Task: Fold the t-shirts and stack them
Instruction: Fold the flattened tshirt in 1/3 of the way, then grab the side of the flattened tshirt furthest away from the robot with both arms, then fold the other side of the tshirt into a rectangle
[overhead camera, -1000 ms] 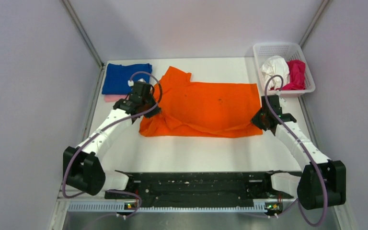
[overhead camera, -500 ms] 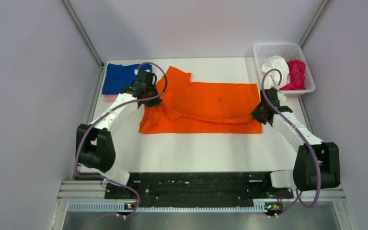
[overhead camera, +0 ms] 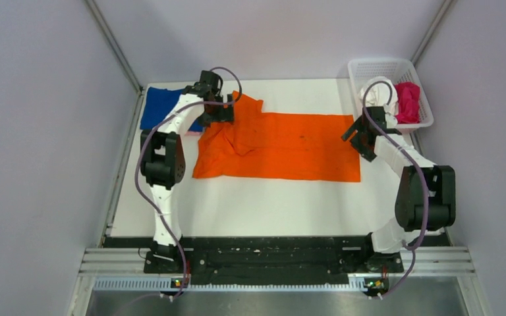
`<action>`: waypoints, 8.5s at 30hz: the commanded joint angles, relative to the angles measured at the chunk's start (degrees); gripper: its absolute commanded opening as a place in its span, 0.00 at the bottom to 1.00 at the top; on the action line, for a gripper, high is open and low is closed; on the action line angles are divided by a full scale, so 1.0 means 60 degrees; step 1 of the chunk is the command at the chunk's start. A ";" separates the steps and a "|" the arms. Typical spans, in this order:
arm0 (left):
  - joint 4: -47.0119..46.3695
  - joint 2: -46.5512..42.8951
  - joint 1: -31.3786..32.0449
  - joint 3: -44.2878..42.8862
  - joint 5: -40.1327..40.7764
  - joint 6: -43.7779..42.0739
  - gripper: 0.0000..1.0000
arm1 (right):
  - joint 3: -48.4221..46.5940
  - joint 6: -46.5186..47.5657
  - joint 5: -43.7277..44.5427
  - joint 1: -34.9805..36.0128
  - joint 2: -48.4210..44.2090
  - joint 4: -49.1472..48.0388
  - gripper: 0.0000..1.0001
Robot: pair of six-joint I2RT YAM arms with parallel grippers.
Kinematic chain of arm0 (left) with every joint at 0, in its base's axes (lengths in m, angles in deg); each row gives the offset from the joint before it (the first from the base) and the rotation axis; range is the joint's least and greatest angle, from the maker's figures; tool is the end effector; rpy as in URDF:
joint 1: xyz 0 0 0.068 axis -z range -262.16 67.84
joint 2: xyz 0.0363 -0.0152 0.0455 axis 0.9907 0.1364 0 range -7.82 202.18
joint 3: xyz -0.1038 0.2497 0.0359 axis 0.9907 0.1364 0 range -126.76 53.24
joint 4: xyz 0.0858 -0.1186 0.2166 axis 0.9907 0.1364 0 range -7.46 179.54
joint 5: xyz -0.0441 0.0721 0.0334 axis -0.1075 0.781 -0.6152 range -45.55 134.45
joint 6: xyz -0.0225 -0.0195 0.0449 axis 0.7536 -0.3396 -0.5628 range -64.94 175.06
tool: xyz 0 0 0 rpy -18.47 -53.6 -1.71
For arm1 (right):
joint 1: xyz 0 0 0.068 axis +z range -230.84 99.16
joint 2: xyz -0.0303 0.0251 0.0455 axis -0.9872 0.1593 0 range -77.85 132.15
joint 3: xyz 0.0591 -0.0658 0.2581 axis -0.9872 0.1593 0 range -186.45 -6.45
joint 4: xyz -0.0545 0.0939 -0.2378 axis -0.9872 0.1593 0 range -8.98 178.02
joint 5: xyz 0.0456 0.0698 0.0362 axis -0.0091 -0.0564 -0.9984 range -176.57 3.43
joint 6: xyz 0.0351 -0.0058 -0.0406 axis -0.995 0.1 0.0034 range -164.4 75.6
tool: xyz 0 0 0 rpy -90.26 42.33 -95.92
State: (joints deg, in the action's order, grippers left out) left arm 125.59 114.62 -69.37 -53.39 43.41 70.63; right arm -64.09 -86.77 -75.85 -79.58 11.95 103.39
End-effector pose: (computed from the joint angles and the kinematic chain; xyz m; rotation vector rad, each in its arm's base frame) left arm 0.4586 -0.1047 0.2336 -0.0568 2.6110 -0.2015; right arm 0.3217 0.0004 0.2091 0.9478 2.3136 0.0793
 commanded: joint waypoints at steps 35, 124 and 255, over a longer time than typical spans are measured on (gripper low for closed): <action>-0.2158 -0.7753 -0.0023 1.1849 0.0942 0.4243 0.99 | 0.5816 -0.0452 -0.1065 0.2013 -0.4812 0.0900 0.99; -0.0019 0.3114 0.1361 -0.3813 0.3092 0.1274 0.71 | 0.4337 0.0602 0.1151 0.2068 -0.5729 -0.0932 0.99; -0.3462 -0.9164 0.3064 1.0804 0.1231 0.5963 0.99 | 0.2536 0.2126 -0.1630 0.2579 -0.2503 -0.3211 0.99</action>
State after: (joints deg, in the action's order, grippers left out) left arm 114.11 50.66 -48.40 12.73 52.98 103.35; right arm -52.40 -77.24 -65.53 -64.69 -4.38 98.36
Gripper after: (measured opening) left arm 0.988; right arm 0.985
